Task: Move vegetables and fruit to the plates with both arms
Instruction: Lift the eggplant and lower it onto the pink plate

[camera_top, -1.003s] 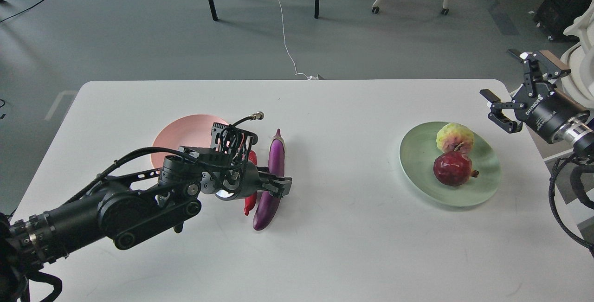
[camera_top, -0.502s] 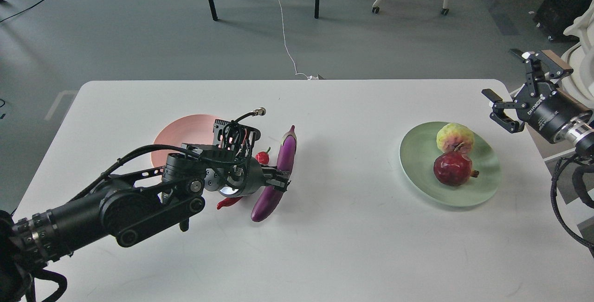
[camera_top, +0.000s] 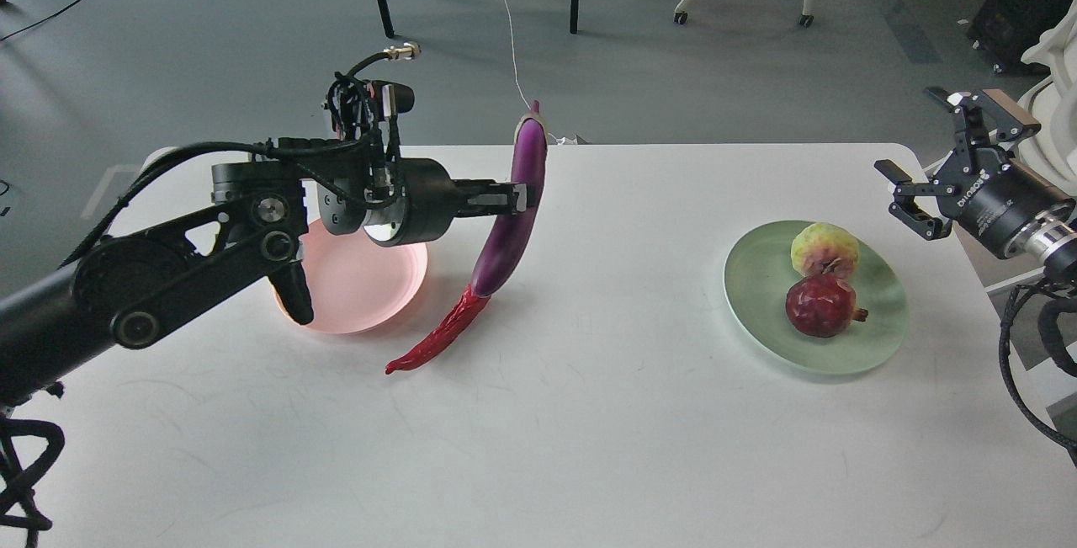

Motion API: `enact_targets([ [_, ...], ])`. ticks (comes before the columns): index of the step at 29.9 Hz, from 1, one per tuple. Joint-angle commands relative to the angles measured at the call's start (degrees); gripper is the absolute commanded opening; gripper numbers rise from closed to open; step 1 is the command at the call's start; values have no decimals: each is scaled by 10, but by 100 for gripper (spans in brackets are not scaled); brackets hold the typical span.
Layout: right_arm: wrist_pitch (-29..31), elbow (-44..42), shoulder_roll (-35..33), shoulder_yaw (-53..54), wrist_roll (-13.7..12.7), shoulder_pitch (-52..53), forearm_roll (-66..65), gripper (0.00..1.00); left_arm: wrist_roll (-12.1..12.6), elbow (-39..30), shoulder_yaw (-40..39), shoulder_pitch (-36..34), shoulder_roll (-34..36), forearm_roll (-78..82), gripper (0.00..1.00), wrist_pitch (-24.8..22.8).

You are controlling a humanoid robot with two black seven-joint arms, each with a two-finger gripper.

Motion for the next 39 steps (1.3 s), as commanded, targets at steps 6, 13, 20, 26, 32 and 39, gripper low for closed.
enact_targets([
  [6, 0, 0, 7, -1, 0, 0, -3, 98, -126, 34, 48, 45, 129, 150, 12, 0],
  [13, 0, 0, 7, -2, 0, 0, -5, 98, -142, 66, 55, 85, 129, 208, 15, 0],
  [20, 0, 3, 3, -3, 0, -1, -6, 98, -142, 91, 66, 94, 124, 209, 26, 0],
  [26, 0, 4, 3, -1, 0, -4, -6, 98, -144, 107, 67, 93, 124, 208, 50, 0],
  [32, 0, 4, 3, -2, 0, -5, -6, 98, -145, 108, 65, 87, 124, 204, 80, 0],
  [39, 0, 4, 8, -1, 0, -4, -6, 98, -145, 103, 65, 49, 127, 204, 88, 0],
])
